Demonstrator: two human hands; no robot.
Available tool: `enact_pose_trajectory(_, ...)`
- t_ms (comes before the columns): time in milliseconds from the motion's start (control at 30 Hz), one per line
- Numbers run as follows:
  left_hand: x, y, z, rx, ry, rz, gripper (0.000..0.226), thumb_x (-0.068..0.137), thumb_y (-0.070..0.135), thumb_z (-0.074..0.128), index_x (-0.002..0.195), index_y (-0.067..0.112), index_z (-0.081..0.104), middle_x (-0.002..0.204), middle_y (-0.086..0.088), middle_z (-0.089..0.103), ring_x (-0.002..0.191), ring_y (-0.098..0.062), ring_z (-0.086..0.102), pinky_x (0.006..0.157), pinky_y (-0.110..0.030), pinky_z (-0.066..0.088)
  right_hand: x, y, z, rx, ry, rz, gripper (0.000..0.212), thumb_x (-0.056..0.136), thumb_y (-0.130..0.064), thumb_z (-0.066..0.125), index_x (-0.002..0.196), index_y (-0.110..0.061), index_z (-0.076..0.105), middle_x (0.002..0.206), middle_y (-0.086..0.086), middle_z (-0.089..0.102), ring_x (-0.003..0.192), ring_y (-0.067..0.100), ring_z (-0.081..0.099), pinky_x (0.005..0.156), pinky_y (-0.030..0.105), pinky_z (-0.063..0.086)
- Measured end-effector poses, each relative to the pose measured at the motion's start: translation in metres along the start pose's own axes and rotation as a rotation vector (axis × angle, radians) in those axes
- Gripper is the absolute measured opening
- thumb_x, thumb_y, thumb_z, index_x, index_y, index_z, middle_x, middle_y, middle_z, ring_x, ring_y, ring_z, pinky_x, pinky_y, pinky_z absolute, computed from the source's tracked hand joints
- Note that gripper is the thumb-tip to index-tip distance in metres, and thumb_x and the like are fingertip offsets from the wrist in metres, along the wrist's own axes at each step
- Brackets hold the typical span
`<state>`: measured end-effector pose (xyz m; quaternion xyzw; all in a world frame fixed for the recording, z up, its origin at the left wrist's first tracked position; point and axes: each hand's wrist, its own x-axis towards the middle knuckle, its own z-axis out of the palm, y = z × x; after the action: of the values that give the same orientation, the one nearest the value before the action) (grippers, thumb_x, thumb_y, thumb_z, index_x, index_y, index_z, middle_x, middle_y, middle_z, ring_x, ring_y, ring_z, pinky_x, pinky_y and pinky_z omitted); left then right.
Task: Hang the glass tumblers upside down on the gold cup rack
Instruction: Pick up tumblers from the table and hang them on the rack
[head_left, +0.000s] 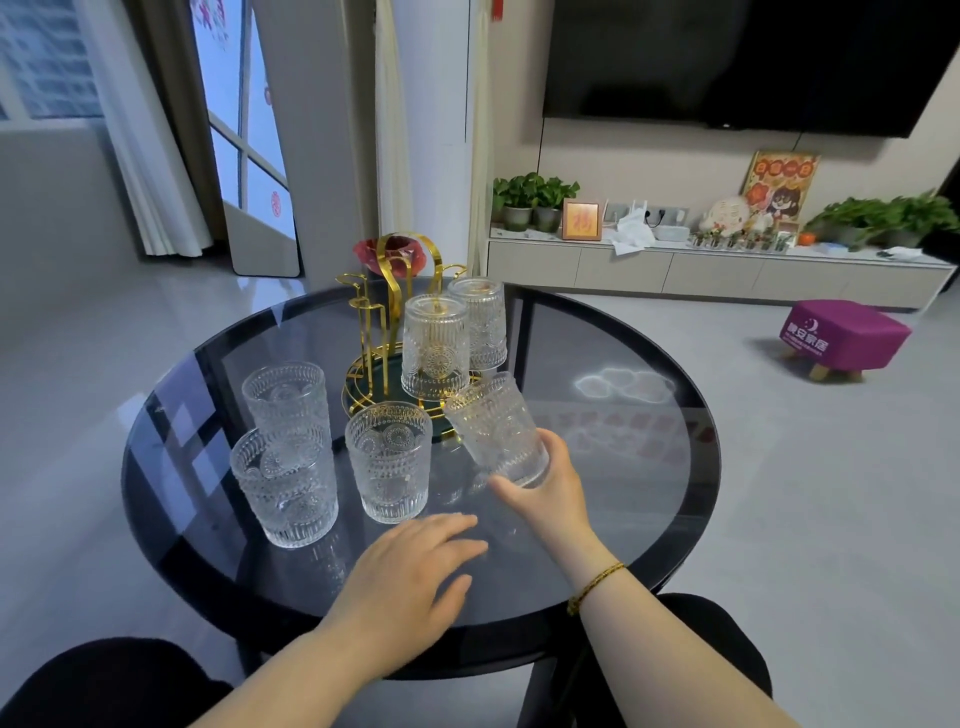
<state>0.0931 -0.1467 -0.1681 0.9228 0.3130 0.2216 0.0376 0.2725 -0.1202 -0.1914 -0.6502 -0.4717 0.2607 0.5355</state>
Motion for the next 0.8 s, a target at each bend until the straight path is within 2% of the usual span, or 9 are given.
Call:
enact_pose_trajectory(67, 0.011, -0.002, -0.016, -0.033, 0.057, 0.036, 0.021, 0.065, 0.024, 0.069, 0.086, 0.023, 0.07, 0.096, 0.003, 0.072, 0.085, -0.012, 0.069, 0.064, -0.029, 0.056, 0.001, -0.004, -0.01, -0.012, 0.027, -0.035, 0.057, 0.064, -0.022, 0.074, 0.11, -0.028, 0.04, 0.108, -0.01, 0.05, 0.1, 0.008, 0.048, 0.069, 0.003, 0.039)
enact_pose_trajectory(100, 0.018, -0.003, -0.026, -0.055, 0.073, 0.021, 0.021, 0.071, 0.025, 0.057, 0.087, 0.02, 0.07, 0.097, 0.0, 0.072, 0.086, -0.014, 0.068, 0.067, -0.032, 0.057, 0.003, -0.008, -0.016, -0.015, 0.043, -0.05, 0.059, 0.064, -0.021, 0.074, 0.113, -0.026, 0.04, 0.111, -0.008, 0.049, 0.103, 0.009, 0.047, 0.076, 0.004, 0.038)
enact_pose_trajectory(167, 0.032, -0.013, -0.042, -0.051, 0.122, -0.003, 0.031, 0.074, 0.026, 0.043, 0.087, 0.016, 0.07, 0.097, -0.004, 0.072, 0.089, -0.018, 0.068, 0.074, -0.039, 0.055, 0.008, -0.02, -0.028, -0.003, 0.059, -0.064, 0.063, 0.063, -0.02, 0.075, 0.115, -0.025, 0.04, 0.116, -0.005, 0.048, 0.106, 0.011, 0.047, 0.086, 0.017, 0.038)
enact_pose_trajectory(267, 0.051, -0.031, -0.06, -0.037, 0.207, -0.075, 0.024, 0.079, 0.019, 0.051, 0.094, 0.012, 0.068, 0.103, -0.009, 0.069, 0.098, -0.024, 0.064, 0.085, -0.041, 0.048, 0.022, -0.045, -0.047, 0.03, 0.06, -0.102, 0.06, 0.062, -0.019, 0.075, 0.109, -0.03, 0.04, 0.115, -0.002, 0.05, 0.103, 0.012, 0.051, 0.08, 0.021, 0.045)
enact_pose_trajectory(333, 0.065, -0.049, -0.067, -0.023, 0.244, -0.148, 0.024, 0.08, 0.009, 0.059, 0.104, 0.011, 0.064, 0.115, -0.01, 0.064, 0.109, -0.027, 0.057, 0.092, -0.04, 0.041, 0.037, -0.063, -0.059, 0.02, 0.07, -0.126, 0.06, 0.062, -0.02, 0.074, 0.112, -0.026, 0.041, 0.118, 0.001, 0.052, 0.107, 0.014, 0.051, 0.082, 0.026, 0.047)
enact_pose_trajectory(433, 0.085, -0.074, -0.075, 0.027, 0.193, -0.235, 0.041, 0.087, 0.017, 0.051, 0.127, 0.016, 0.045, 0.139, -0.006, 0.044, 0.129, -0.022, 0.038, 0.107, -0.041, 0.029, 0.062, -0.088, -0.072, 0.012, 0.078, -0.121, 0.058, 0.063, -0.022, 0.074, 0.11, -0.026, 0.041, 0.121, 0.003, 0.052, 0.111, 0.019, 0.05, 0.092, 0.038, 0.046)
enact_pose_trajectory(567, 0.106, -0.106, -0.076, 0.115, 0.089, -0.325, 0.057, 0.09, 0.03, 0.043, 0.139, 0.018, 0.017, 0.152, -0.003, 0.017, 0.139, -0.018, 0.014, 0.114, -0.035, 0.01, 0.095, -0.117, -0.078, -0.031, 0.096, -0.147, 0.058, 0.064, -0.02, 0.074, 0.113, -0.026, 0.044, 0.114, 0.003, 0.054, 0.098, 0.02, 0.057, 0.075, 0.032, 0.048)
enact_pose_trajectory(667, 0.118, -0.119, -0.075, 0.123, 0.033, -0.346, 0.059, 0.091, 0.033, 0.039, 0.14, 0.018, 0.009, 0.154, -0.003, 0.009, 0.14, -0.016, 0.007, 0.114, -0.034, 0.005, 0.115, -0.137, -0.075, -0.109, 0.097, -0.172, 0.063, 0.064, -0.023, 0.075, 0.119, -0.022, 0.043, 0.113, 0.002, 0.051, 0.088, 0.015, 0.057, 0.069, 0.029, 0.049)
enact_pose_trajectory(800, 0.133, -0.132, -0.073, 0.126, -0.034, -0.317, 0.057, 0.093, 0.033, 0.035, 0.14, 0.018, 0.007, 0.154, 0.0, 0.007, 0.14, -0.014, 0.002, 0.114, -0.033, 0.002, 0.147, -0.161, -0.063, -0.237, 0.077, -0.204, 0.067, 0.066, -0.023, 0.074, 0.124, -0.02, 0.039, 0.128, 0.007, 0.046, 0.107, 0.024, 0.05, 0.08, 0.033, 0.043)
